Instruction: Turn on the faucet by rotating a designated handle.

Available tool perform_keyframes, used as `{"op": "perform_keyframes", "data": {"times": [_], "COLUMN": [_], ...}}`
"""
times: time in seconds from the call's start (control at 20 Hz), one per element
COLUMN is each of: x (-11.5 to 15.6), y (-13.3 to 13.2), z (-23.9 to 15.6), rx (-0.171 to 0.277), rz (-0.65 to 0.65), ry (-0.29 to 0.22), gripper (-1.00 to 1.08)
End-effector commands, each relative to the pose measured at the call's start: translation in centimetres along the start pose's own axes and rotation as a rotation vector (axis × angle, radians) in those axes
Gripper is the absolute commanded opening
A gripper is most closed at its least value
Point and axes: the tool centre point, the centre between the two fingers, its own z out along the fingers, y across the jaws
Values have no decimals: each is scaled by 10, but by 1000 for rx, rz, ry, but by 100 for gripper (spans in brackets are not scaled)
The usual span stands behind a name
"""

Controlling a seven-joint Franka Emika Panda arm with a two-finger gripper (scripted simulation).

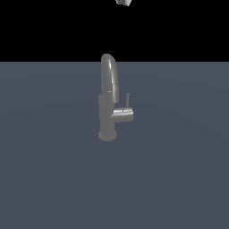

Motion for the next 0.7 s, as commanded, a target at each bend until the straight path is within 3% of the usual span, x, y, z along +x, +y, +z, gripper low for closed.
{"op": "perform_keyframes", "data": {"times": [0.0,0.65], "x": [16,101], "y": [-1,3], "z": [2,26], "rx": [36,234], "rz": [35,230], "ry": [-42,-278], "gripper": [-100,-100]}}
